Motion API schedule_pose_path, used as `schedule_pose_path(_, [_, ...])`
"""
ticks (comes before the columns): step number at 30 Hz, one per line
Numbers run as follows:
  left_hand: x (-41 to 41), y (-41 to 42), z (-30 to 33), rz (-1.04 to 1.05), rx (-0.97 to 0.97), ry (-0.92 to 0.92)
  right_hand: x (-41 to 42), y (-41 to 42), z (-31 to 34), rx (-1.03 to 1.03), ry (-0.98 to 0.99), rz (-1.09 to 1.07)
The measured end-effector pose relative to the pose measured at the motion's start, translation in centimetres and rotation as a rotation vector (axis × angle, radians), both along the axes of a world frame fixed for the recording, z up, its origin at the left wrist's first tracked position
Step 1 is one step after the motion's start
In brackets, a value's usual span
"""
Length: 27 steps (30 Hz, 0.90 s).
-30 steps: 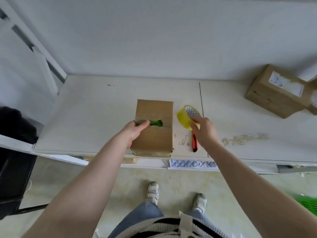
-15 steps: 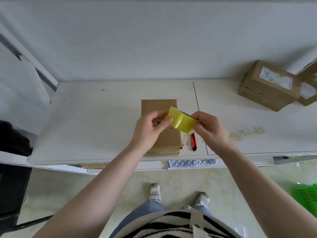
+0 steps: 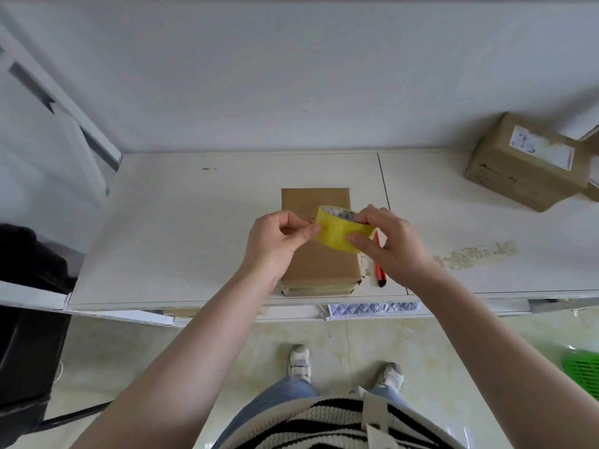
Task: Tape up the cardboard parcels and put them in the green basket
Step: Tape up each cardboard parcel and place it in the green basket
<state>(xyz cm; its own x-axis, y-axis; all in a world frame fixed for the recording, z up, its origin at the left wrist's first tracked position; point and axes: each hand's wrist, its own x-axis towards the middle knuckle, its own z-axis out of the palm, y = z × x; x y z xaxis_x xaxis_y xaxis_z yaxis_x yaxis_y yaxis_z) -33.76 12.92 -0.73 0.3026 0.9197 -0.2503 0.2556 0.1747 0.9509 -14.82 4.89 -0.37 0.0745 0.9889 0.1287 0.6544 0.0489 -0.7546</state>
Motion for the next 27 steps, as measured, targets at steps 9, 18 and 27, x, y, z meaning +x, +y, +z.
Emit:
schedule_pose_path(9, [-1.2,1.4,2.4,-0.128,0.128,0.081,1.0,2.2,1.1,-0.097,-0.278,-0.011])
schedule_pose_path(18, [-3.2,2.8,2.8,-0.26,-0.395,-0.282,0.5,2.9,2.2,-0.103,-0.35,-0.03])
schedule_pose_path(27, [-4.1,3.2,2.6,-0.339,-0.569,-0.363,-0.3,2.9,2.4,-0.107,-0.418,-0.107])
